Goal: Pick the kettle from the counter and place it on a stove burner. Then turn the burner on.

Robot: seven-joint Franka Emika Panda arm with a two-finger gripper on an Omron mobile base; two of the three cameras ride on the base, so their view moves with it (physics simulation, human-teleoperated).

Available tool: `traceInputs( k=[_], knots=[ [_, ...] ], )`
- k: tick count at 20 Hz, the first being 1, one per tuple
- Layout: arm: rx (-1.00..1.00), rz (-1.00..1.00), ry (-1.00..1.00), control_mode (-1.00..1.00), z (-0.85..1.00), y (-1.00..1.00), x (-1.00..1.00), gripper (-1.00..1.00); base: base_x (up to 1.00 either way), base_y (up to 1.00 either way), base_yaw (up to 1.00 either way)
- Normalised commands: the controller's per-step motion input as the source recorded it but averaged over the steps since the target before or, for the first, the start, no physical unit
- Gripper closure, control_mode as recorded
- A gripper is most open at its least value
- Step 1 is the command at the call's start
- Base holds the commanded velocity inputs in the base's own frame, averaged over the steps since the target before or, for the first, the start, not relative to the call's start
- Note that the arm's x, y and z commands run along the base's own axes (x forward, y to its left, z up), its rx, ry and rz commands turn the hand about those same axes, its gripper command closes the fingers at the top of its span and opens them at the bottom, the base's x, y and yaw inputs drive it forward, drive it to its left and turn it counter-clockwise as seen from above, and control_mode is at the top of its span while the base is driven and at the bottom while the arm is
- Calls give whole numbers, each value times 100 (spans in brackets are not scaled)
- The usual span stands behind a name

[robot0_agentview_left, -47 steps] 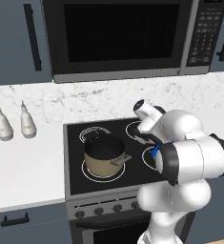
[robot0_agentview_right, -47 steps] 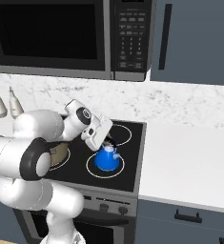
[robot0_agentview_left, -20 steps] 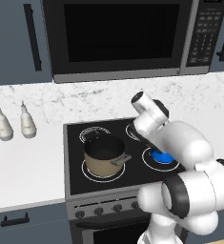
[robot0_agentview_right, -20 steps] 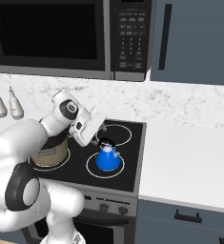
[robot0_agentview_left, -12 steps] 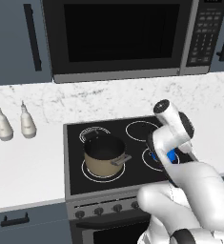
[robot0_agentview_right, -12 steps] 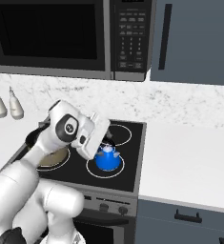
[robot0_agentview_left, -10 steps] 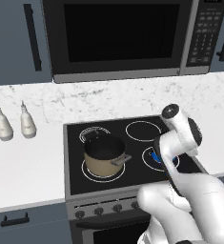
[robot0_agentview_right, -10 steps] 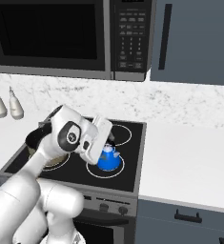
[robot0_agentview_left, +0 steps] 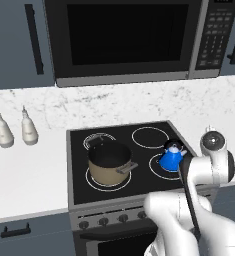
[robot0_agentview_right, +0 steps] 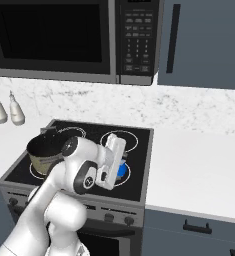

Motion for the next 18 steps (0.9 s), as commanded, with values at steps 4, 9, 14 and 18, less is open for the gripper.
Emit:
traceInputs(
  k=[4, 9, 14, 18],
  knots=[
    [0, 0, 0, -100, 0, 0, 0, -100, 0, 0, 0],
    [0, 0, 0, -100, 0, -9, -1, -100, 0, 0, 0],
    [0, 0, -2, 100, 0, -30, -6, -100, -1, -59, 0],
    [0, 0, 0, 100, 0, 0, 0, -100, 0, -98, 1]
  ],
)
